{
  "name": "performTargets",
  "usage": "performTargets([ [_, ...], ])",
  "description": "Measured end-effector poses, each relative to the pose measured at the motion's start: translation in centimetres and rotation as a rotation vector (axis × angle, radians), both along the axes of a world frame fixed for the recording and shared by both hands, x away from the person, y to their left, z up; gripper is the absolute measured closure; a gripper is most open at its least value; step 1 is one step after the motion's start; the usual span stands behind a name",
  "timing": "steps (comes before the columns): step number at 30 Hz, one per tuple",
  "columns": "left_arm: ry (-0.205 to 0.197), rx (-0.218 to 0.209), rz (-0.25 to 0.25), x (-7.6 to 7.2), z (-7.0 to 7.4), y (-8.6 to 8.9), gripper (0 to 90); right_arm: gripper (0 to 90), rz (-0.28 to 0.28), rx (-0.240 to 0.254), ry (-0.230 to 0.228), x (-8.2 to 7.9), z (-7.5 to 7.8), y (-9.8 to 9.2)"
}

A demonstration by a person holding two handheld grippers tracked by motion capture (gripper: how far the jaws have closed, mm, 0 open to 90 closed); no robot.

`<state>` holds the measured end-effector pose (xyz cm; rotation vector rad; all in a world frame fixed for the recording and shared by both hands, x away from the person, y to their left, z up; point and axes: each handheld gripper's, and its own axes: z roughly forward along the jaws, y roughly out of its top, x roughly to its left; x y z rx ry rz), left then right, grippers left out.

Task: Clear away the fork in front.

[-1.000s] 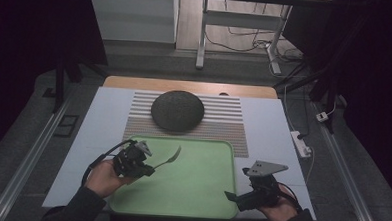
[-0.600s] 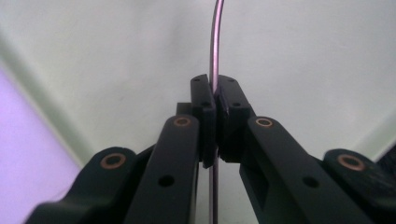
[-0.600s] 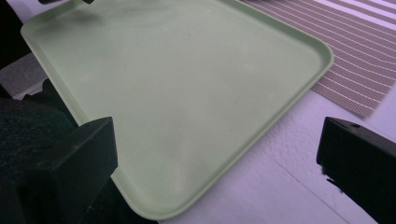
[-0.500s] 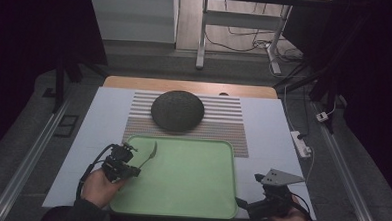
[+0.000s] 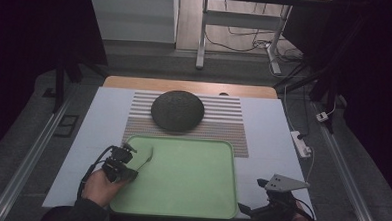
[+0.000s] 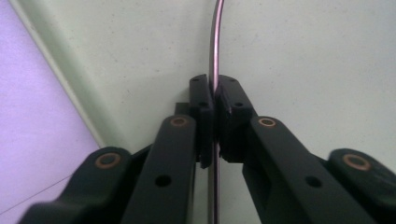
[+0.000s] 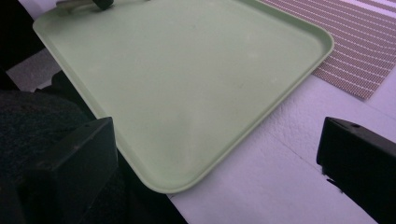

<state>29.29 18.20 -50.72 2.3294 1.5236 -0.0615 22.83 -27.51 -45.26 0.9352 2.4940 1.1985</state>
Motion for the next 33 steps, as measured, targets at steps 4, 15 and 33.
performTargets([
  [4,-0.046,-0.028,-0.003,0.1,0.8,0.2,79.4,0.0,-0.017,0.022,0.030,-0.1,0.0,-0.4],
  [15,-0.125,-0.096,-0.012,3.1,1.5,0.7,88.6,0.0,-0.029,0.017,0.051,0.0,0.0,-0.6],
  [33,-0.119,-0.108,-0.089,4.9,0.2,-1.8,88.5,0.0,-0.021,0.010,0.072,0.2,-0.2,-0.5],
])
